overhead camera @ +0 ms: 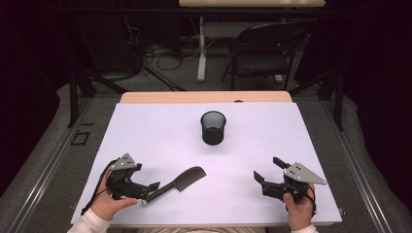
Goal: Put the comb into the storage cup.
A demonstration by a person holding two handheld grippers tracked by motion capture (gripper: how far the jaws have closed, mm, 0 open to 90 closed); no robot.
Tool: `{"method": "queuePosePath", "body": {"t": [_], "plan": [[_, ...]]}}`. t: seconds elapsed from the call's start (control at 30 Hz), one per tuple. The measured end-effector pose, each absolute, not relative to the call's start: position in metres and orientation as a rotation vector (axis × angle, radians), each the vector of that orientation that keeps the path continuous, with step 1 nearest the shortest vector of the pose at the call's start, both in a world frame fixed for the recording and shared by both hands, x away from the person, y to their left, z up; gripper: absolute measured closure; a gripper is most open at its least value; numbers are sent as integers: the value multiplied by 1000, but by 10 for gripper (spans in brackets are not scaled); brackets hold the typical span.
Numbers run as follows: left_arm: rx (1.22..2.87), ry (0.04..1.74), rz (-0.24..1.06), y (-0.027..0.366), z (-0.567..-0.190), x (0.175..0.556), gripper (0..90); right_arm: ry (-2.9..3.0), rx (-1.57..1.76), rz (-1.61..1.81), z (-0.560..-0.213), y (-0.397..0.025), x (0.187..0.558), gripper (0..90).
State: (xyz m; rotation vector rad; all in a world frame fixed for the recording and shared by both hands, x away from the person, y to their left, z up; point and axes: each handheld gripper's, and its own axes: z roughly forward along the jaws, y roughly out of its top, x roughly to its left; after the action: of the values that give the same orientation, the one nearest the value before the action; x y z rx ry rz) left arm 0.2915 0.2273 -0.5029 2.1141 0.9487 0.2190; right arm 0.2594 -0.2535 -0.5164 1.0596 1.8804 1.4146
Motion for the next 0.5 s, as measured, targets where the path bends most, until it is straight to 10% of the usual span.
{"method": "queuePosePath", "body": {"t": [0.5], "plan": [[2245, 910, 215, 215, -494, 300, 4, 1887, 1062, 1411, -517, -253, 260, 147]]}}
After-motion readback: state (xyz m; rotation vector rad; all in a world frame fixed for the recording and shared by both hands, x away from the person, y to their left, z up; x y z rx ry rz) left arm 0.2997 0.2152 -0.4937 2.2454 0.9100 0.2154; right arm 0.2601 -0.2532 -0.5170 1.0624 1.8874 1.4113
